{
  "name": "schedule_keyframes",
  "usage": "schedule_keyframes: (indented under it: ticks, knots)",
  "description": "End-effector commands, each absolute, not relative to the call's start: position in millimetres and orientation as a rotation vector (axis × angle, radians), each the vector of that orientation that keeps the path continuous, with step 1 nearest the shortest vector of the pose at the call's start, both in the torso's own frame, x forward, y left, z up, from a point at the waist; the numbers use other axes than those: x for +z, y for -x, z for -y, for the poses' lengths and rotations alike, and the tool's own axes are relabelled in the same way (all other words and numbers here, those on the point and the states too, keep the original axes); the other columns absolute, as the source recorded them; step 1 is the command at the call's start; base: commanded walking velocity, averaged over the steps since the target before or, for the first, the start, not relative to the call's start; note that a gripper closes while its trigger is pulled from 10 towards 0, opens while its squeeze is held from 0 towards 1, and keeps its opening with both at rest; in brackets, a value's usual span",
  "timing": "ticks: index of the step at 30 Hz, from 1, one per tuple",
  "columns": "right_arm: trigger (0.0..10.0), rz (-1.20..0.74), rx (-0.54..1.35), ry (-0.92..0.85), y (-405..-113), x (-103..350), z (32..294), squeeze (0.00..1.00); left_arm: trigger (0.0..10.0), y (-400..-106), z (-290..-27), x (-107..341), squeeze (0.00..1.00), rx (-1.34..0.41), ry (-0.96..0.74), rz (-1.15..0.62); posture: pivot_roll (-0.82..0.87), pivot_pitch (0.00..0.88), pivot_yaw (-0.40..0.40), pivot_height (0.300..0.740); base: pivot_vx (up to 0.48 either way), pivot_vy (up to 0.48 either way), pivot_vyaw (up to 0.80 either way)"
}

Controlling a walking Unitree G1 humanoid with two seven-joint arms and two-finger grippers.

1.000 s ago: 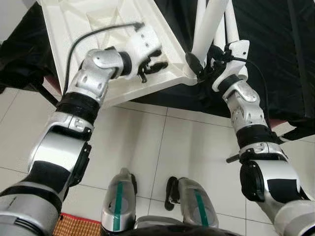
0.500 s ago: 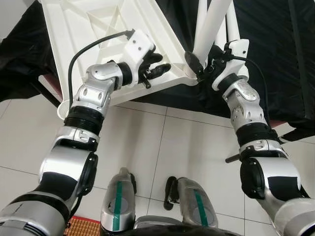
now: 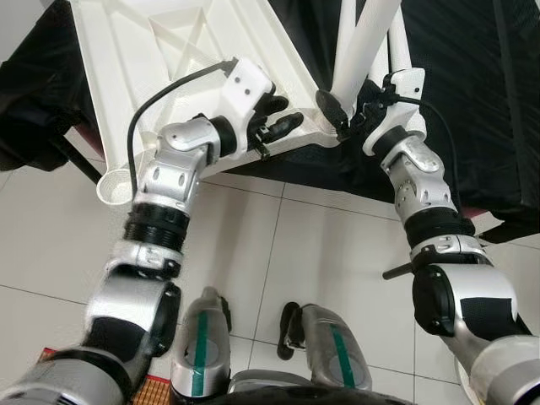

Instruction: Building children table

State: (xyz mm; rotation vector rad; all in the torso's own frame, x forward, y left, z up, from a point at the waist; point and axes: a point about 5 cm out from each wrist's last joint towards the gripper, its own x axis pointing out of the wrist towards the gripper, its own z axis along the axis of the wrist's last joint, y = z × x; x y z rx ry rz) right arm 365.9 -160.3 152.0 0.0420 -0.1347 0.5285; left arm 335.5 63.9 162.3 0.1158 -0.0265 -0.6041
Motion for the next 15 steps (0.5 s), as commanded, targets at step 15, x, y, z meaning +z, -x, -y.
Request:
schedule_keyframes:
  ticks: [15]
  knots:
    - [10.0,0.132,0.527,-0.022,-370,152,164,0.0,10.0,-315,-70,155,0.0,-0.675,-0.271,0.123,0.06,0.035,-0.053,0.74,0.0,0.0,0.0]
